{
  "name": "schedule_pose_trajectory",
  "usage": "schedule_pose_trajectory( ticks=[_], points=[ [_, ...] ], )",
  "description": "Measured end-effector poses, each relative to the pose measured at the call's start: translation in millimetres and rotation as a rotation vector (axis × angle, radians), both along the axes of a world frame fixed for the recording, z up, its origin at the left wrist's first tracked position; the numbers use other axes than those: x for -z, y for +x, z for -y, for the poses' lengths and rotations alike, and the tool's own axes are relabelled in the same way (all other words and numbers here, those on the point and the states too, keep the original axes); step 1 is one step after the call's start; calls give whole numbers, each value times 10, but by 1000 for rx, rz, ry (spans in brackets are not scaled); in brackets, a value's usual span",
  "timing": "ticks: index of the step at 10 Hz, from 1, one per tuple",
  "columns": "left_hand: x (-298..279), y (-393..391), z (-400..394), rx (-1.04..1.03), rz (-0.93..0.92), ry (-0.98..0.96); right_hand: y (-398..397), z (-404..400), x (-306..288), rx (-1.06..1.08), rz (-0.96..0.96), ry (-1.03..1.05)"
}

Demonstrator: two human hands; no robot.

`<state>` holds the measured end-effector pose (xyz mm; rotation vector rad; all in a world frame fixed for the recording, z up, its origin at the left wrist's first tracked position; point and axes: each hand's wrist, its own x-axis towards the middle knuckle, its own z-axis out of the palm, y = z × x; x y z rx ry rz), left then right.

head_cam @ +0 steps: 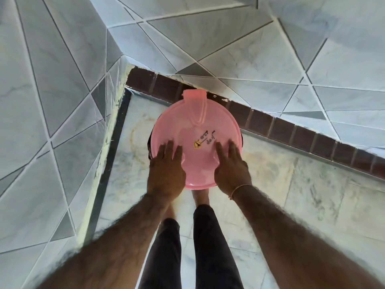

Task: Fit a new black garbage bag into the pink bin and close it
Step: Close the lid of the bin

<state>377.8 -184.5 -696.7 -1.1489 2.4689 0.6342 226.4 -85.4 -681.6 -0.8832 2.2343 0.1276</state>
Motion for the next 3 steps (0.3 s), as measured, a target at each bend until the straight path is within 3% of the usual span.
schedule_pose_trajectory(
  ticks=[1, 3],
  points=[
    [-138, 8, 65, 79, 77, 60, -62, 10, -74, -105, 32, 106],
    [-958, -152, 481, 100, -4, -45, -326, 402, -927, -147, -62, -60]
  ],
)
